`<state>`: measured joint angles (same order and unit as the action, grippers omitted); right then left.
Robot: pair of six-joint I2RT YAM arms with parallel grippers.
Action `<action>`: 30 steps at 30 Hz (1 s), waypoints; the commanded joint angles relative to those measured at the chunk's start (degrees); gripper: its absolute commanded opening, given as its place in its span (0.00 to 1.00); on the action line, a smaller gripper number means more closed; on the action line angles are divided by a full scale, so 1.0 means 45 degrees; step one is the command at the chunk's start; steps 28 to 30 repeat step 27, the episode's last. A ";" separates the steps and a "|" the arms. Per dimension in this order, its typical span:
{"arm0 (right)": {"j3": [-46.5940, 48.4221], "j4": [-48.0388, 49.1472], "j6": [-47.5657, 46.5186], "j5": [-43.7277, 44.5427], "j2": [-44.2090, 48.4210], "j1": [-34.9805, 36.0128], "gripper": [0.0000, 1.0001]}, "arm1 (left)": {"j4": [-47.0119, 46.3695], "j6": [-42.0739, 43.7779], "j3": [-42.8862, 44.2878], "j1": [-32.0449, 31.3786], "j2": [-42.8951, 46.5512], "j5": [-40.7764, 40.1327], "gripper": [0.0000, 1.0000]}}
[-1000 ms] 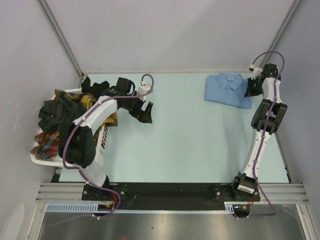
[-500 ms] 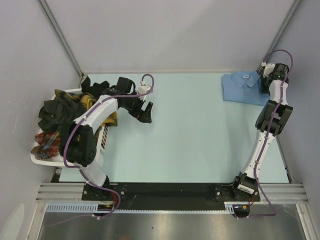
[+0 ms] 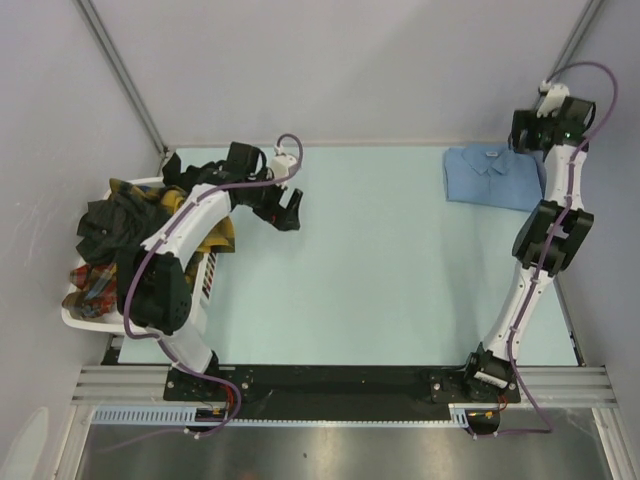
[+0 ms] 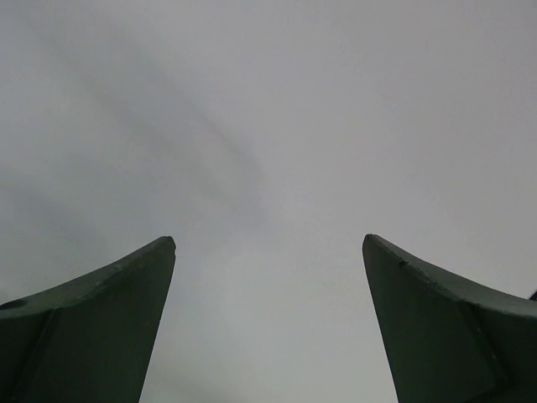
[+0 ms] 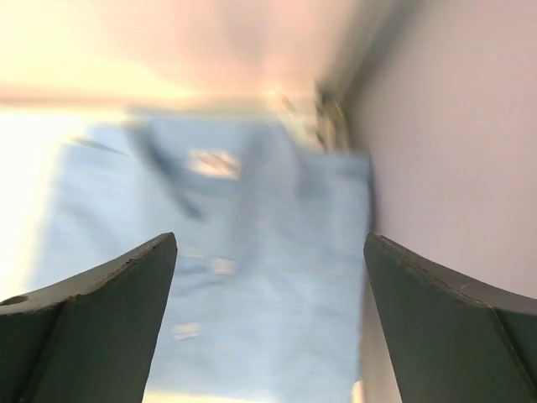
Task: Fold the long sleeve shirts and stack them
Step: Neatly place the folded shirt to the corner
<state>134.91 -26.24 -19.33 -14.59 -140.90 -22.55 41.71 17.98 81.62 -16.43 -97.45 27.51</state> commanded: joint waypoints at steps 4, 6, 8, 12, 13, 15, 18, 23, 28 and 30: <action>-0.1034 -0.0106 0.1561 -0.3726 0.4805 0.2370 0.99 | -0.2281 -0.2277 0.2988 0.0408 0.1423 -0.2069 0.99; -0.0958 -0.1288 0.1699 -0.3672 0.5217 0.3190 1.00 | -0.0802 -0.1965 0.5071 0.0447 0.0701 -0.1779 0.99; -0.0742 -0.2406 0.1465 -0.3595 0.5373 0.4478 1.00 | 0.0159 -0.1556 0.6231 0.0447 0.0077 -0.1311 0.99; -0.2708 -0.4245 0.1443 -0.3282 0.6112 0.6646 1.00 | 0.1081 -0.1730 0.6006 0.0466 0.0364 -0.1288 0.99; -0.4165 -0.4305 0.1445 -0.3204 0.6309 0.7327 1.00 | 0.1082 -0.1729 0.5499 0.0447 0.0579 -0.1404 0.99; -0.5734 -0.4094 0.1329 -0.2641 0.7262 0.8034 1.00 | 0.1043 -0.1769 0.3684 0.0447 0.1376 -0.1445 0.99; -0.9288 -0.3546 0.1171 -0.2071 0.8881 0.9110 1.00 | 0.0303 -0.1652 0.0736 0.0447 0.3072 -0.1776 0.99; -1.3311 -0.3601 0.1191 -0.1876 1.1132 0.9659 1.00 | -0.0344 -0.1320 -0.3344 0.0272 0.5656 -0.2596 0.99; -1.4277 -0.3953 0.0684 -0.1544 1.2091 0.9405 1.00 | -0.0266 -0.1028 -0.5051 -0.0060 0.7336 -0.3299 0.99; -1.4277 -0.3953 0.0684 -0.1544 1.2091 0.9405 1.00 | -0.0266 -0.1028 -0.5051 -0.0060 0.7336 -0.3299 0.99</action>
